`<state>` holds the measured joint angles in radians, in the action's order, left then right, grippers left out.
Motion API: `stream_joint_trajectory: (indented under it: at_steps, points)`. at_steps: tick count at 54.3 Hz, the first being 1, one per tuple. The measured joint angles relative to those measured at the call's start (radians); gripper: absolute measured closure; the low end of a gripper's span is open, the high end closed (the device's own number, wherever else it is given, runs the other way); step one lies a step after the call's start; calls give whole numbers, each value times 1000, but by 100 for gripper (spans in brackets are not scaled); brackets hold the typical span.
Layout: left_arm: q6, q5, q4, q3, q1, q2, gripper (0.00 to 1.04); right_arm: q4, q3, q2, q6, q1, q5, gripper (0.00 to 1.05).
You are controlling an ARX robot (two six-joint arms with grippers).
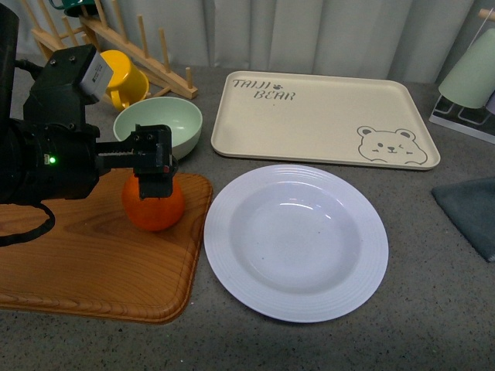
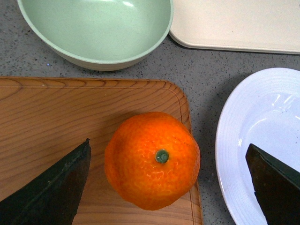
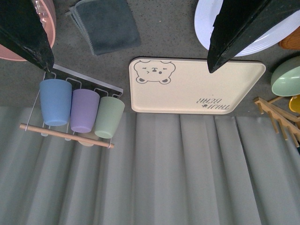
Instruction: Place orange and plate with both arms
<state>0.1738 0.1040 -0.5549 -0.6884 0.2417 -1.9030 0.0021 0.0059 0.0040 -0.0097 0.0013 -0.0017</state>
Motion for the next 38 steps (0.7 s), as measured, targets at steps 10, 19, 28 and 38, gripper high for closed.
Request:
stream_joint_trajectory:
  at_steps: [10, 19, 28, 38]
  points:
    - [-20, 11, 9, -22, 1, -26, 6, 0, 0, 0, 0, 0, 0, 9]
    - [-35, 27, 17, -31, 3, -45, 6, 0, 0, 0, 0, 0, 0, 9]
    - [-42, 29, 22, -36, 4, -76, 6, 0, 0, 0, 0, 0, 0, 9]
    - [-43, 31, 26, -53, -1, -121, 6, 0, 0, 0, 0, 0, 0, 9]
